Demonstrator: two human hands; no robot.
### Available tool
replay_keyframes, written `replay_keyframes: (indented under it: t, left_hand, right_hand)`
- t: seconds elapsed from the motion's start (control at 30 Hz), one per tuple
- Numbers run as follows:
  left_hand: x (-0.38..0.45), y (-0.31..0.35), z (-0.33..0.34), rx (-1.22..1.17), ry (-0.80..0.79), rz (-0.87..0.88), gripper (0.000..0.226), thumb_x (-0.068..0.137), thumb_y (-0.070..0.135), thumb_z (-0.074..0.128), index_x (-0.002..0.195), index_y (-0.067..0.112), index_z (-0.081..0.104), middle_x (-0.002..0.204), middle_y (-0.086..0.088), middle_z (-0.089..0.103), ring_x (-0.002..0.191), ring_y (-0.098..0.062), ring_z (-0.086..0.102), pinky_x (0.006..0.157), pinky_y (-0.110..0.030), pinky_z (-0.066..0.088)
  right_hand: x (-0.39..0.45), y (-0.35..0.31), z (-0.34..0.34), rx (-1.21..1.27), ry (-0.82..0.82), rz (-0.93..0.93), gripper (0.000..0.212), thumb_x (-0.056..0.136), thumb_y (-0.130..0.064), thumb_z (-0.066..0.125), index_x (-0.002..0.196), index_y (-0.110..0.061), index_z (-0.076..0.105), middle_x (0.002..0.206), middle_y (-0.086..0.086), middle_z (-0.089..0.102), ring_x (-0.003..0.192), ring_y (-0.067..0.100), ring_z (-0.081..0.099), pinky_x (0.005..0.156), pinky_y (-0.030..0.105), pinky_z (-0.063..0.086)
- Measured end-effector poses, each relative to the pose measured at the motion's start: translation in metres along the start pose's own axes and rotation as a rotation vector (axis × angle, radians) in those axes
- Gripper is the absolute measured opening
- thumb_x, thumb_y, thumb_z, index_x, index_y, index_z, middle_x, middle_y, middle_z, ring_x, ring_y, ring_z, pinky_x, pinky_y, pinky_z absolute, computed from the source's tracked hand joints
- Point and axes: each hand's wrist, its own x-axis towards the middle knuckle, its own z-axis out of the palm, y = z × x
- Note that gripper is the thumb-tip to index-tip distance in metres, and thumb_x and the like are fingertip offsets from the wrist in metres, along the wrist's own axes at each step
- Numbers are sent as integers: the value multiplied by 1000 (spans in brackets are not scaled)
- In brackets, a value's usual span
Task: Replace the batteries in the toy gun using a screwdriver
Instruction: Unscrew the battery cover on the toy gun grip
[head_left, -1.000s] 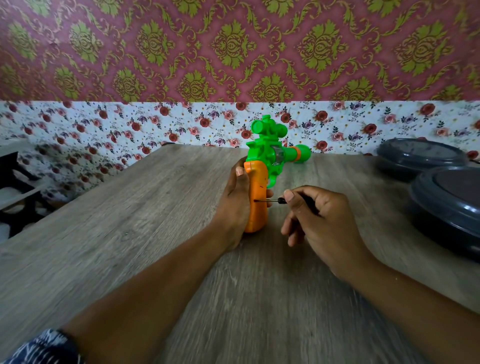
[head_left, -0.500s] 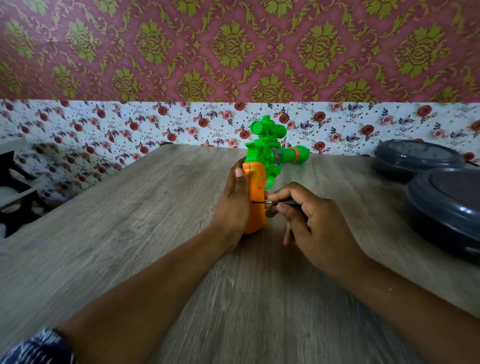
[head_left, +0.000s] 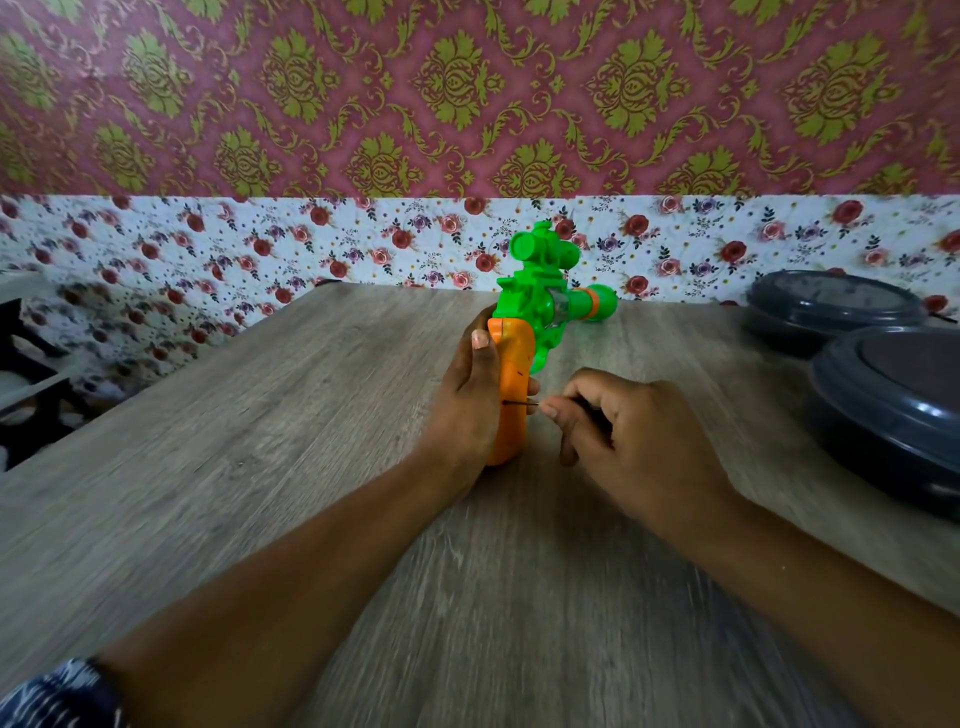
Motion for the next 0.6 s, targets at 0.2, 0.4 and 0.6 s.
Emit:
replay_keyframes:
  t: [0.2, 0.4, 0.6]
  left_hand:
    - [-2, 2, 1, 18, 1, 7, 42, 102, 35, 18, 138, 27, 36, 77, 17, 53, 54, 19, 57, 48, 0, 41]
    - [-4, 2, 2, 40, -2, 28, 43, 102, 32, 19, 141, 24, 35, 81, 20, 52, 59, 23, 55, 50, 1, 40]
    - [-3, 1, 2, 38, 19, 26, 41, 102, 33, 20, 136, 25, 41, 78, 19, 55, 59, 21, 56, 52, 2, 40]
  right_hand:
    - [1, -1, -4, 207, -13, 11, 10, 83, -34, 59, 78, -25, 58, 66, -10, 66, 48, 16, 57, 48, 36, 47]
    - [-1, -4, -3, 25, -25, -23, 29, 89, -51, 31, 74, -27, 39, 45, -9, 43, 38, 9, 44, 38, 32, 35]
    - [1, -6, -3, 0, -17, -21, 22, 91, -36, 47, 75, -22, 40, 47, -13, 40, 38, 3, 41, 40, 23, 31]
